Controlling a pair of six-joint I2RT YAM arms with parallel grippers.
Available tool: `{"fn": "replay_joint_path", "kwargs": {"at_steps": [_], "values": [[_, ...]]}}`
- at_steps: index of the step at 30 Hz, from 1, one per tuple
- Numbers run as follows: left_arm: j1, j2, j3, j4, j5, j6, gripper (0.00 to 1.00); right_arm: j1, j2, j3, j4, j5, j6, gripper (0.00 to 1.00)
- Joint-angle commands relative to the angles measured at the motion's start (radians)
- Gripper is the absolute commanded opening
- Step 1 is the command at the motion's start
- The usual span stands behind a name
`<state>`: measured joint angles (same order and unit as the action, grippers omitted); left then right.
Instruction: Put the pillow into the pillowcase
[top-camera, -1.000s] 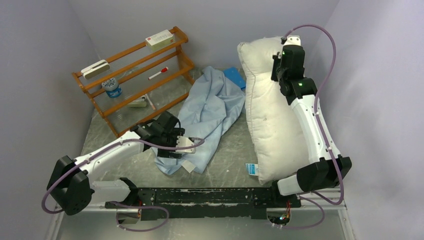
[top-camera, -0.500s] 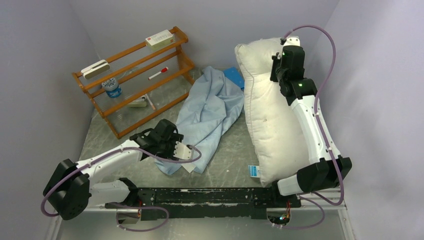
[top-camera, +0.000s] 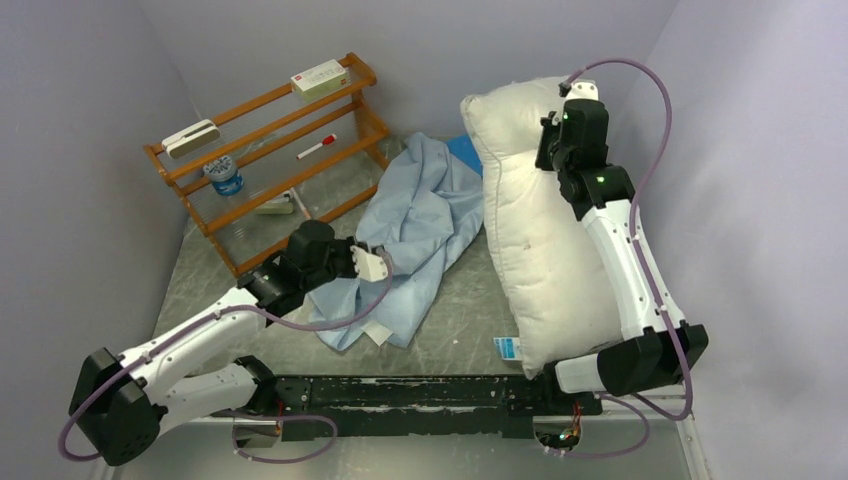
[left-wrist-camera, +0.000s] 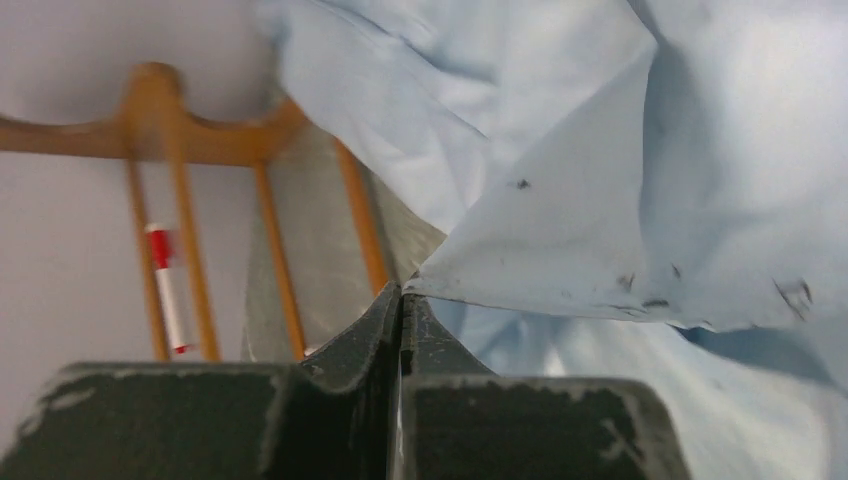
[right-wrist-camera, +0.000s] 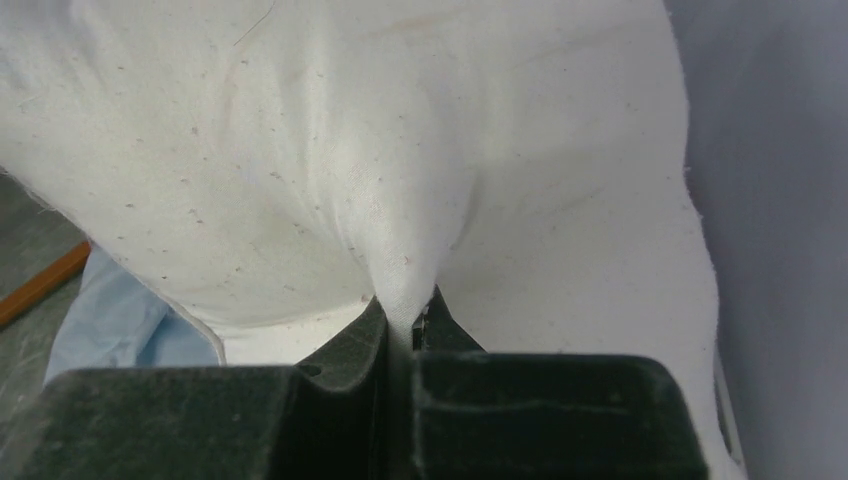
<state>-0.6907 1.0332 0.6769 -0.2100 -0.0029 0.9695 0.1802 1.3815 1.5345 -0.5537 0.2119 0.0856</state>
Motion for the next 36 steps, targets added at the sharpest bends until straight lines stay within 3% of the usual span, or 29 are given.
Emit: {"fn": "replay_joint_path", "kwargs": {"at_steps": [1,3,8,14,16,22,27,36], "values": [[0.003,-0.018,0.069,0.246,-0.042,-0.271,0.05,0.080,-0.074,-0.031,0.012,0.008,0.040,0.00],[0.003,0.014,0.118,0.276,-0.145,-0.379,0.05,0.114,-0.082,-0.036,-0.020,0.000,0.058,0.00],[0.006,0.122,0.292,0.179,-0.233,-0.543,0.05,0.134,-0.135,-0.061,-0.116,-0.098,0.116,0.00],[0.063,0.168,0.395,0.154,-0.225,-0.806,0.05,0.134,-0.256,-0.139,-0.193,-0.204,0.141,0.00],[0.086,0.192,0.419,0.145,-0.184,-0.837,0.05,0.135,-0.287,-0.142,-0.215,-0.260,0.137,0.00],[0.144,0.279,0.540,0.046,-0.134,-0.901,0.05,0.142,-0.362,-0.210,-0.189,-0.708,0.148,0.00],[0.214,0.307,0.609,0.025,-0.044,-0.993,0.05,0.215,-0.362,-0.250,-0.249,-0.786,0.090,0.00],[0.258,0.376,0.692,-0.028,0.019,-1.088,0.05,0.392,-0.407,-0.370,-0.047,-1.105,0.188,0.00]]}}
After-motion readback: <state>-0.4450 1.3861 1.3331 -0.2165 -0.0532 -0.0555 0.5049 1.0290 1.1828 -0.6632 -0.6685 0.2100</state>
